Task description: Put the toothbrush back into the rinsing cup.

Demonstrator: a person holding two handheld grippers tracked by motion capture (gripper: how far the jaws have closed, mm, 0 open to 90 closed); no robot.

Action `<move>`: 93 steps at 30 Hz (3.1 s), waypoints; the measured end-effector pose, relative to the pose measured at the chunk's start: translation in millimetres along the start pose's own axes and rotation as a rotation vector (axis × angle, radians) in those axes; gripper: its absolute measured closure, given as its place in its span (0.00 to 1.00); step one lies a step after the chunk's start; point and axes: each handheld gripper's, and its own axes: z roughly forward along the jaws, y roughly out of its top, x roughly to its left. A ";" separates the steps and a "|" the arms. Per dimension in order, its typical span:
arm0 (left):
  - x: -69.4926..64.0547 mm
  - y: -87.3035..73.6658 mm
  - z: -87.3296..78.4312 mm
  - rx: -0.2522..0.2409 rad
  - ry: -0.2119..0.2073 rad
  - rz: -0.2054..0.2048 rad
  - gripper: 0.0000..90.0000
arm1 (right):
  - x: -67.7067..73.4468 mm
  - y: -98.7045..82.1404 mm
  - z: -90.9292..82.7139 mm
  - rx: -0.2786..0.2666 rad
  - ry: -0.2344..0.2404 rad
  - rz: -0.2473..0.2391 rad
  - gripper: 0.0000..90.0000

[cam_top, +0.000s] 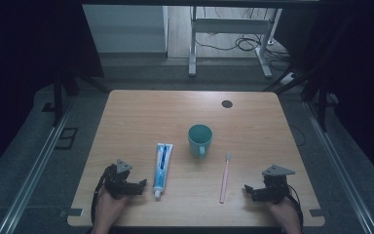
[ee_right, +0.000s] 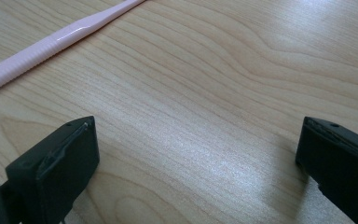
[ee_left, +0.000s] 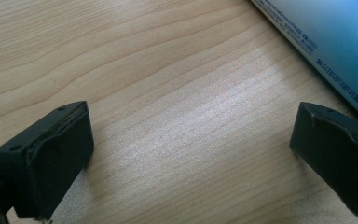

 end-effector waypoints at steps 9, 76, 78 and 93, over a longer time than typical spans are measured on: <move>0.0 0.1 0.0 0.000 -0.003 0.001 0.00 | 0.2 -0.2 -0.3 0.001 0.002 -0.002 0.00; 0.0 0.0 0.0 0.000 -0.003 -0.001 0.00 | 13.8 29.4 -11.6 0.034 0.112 0.002 0.00; 0.1 0.0 0.0 0.000 -0.003 0.000 0.00 | 17.3 32.6 -11.1 0.041 0.114 -0.005 0.07; 0.1 0.0 0.0 0.000 -0.002 0.000 0.00 | 38.9 50.6 -3.2 0.082 0.196 -0.087 0.58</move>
